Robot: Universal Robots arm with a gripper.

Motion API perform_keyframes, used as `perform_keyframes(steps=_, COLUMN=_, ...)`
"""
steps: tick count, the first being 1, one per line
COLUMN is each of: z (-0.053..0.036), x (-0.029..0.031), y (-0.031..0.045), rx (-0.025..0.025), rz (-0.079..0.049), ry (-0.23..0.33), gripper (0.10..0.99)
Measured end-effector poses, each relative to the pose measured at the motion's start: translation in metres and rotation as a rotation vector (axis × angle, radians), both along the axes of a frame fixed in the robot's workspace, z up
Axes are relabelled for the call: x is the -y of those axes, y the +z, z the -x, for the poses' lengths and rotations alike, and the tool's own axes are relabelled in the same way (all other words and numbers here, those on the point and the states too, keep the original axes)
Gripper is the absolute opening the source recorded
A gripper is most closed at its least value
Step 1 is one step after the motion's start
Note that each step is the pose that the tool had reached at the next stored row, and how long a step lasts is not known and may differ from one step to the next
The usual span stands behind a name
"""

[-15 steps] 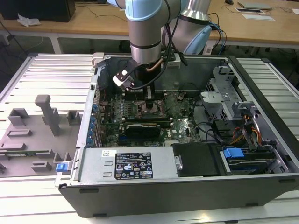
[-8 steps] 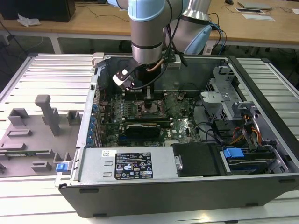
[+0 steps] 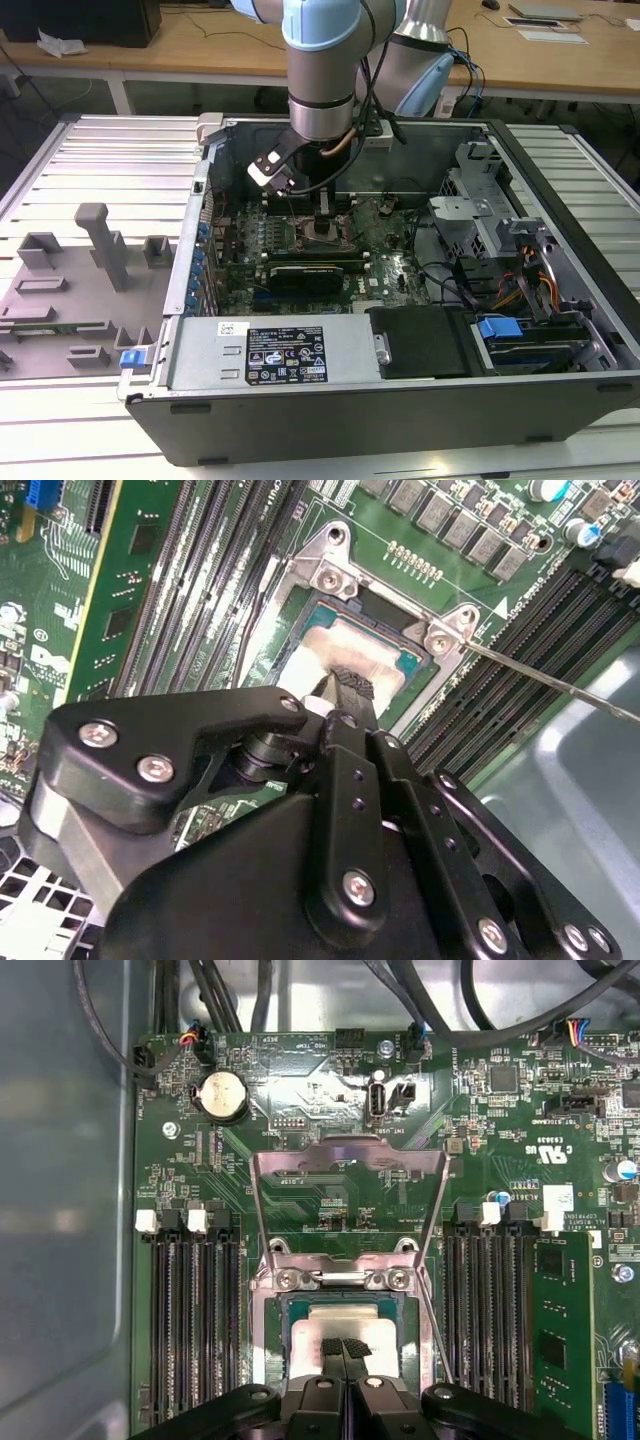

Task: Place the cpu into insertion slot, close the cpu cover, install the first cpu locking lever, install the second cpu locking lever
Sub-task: 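Place the cpu into insertion slot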

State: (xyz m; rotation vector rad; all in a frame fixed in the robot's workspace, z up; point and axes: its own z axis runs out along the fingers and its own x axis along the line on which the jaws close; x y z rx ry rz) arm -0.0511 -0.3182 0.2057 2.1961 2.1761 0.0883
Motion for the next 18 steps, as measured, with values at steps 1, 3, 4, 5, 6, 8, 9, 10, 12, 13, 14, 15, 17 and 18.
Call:
perform_keyframes(steps=1, z=0.0, x=0.0001, y=-0.0002, rx=-0.0002, rz=0.0, ry=0.0, gripper=0.106)
perform_keyframes(steps=3, z=0.0, x=0.0, y=-0.0004, rx=-0.0001, rz=0.0, ry=0.0, gripper=0.106)
perform_keyframes(steps=4, z=0.0, x=0.0, y=-0.0007, rx=0.0001, rz=0.0, ry=0.0, gripper=0.106)
perform_keyframes(steps=5, z=0.0, x=0.0, y=-0.001, rx=0.0, rz=0.0, ry=0.0, gripper=0.106)
perform_keyframes(steps=6, z=0.0, x=0.0, y=-0.0013, rx=-0.0002, rz=0.0, ry=0.0, gripper=0.106)
perform_keyframes(steps=8, z=0.0, x=0.0, y=-0.0015, rx=-0.0001, rz=0.0, ry=0.0, gripper=0.106)
perform_keyframes(steps=9, z=0.0, x=0.0, y=-0.0014, rx=0.0001, rz=0.0, ry=0.0, gripper=0.106)
perform_keyframes(steps=10, z=-0.0002, x=-0.0003, y=-0.0001, rx=0.0011, rz=-0.002, ry=0.0, gripper=0.106)
perform_keyframes(steps=12, z=0.0, x=0.0, y=0.0042, rx=0.0001, rz=0.0, ry=0.0, gripper=0.106)
perform_keyframes(steps=13, z=0.0, x=-0.0001, y=0.0074, rx=0.0002, rz=0.0, ry=0.0, gripper=0.106)
perform_keyframes(steps=14, z=0.0, x=-0.0001, y=0.0096, rx=0.0001, rz=0.0, ry=0.0, gripper=0.106)
perform_keyframes(steps=15, z=0.0, x=0.0, y=0.0135, rx=0.0002, rz=0.0, ry=0.0, gripper=0.106)
perform_keyframes(steps=17, z=0.0, x=0.0, y=0.0239, rx=0.0001, rz=0.001, ry=0.0, gripper=0.106)
perform_keyframes(steps=18, z=-0.0001, x=-0.0001, y=0.0274, rx=0.0002, rz=0.001, ry=0.0, gripper=0.106)
